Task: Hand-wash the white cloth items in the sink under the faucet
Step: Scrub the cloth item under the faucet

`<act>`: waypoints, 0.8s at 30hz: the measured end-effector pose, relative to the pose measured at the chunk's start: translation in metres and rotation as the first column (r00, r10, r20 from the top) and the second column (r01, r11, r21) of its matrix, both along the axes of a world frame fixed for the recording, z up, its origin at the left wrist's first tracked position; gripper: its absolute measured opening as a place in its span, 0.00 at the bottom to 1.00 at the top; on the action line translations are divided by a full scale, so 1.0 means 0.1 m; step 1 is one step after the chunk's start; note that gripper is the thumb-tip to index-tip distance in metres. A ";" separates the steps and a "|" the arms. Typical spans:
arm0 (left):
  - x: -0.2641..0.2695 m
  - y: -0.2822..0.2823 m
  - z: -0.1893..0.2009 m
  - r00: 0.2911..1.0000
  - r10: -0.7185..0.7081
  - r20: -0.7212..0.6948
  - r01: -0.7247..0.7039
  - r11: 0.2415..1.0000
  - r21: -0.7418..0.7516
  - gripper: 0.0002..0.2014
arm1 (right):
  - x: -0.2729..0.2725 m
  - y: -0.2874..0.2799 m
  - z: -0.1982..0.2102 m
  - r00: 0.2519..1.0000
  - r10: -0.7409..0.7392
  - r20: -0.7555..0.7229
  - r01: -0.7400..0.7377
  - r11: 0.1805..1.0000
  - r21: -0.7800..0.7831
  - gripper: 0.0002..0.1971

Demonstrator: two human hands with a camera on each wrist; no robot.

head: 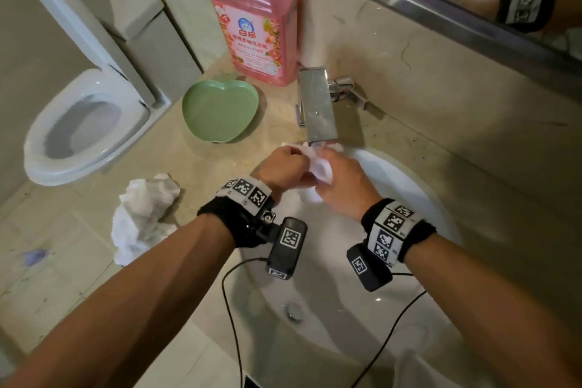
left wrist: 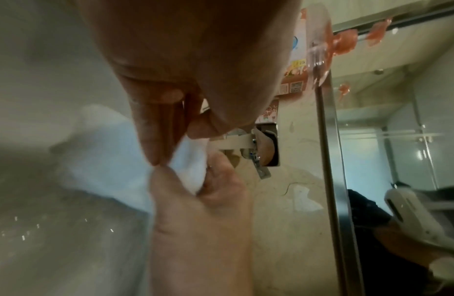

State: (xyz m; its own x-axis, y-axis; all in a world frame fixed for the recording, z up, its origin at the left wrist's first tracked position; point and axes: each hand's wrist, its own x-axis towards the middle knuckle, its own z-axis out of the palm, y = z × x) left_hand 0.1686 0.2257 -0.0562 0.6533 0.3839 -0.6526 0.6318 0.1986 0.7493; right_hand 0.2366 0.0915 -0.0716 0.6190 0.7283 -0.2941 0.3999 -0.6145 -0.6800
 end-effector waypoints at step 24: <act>0.11 0.11 0.02 0.993 -0.048 -0.105 0.077 0.954 0.289 0.13 | 0.07 0.10 0.03 0.986 -0.118 -0.117 0.120 0.993 0.013 0.25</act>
State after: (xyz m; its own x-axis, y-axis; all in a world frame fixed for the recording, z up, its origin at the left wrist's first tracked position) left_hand 0.1796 0.2369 -0.0539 0.6220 0.5275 -0.5787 0.7076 -0.0623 0.7039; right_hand 0.2440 0.1020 -0.0686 0.6646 0.6577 -0.3546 0.2427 -0.6389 -0.7300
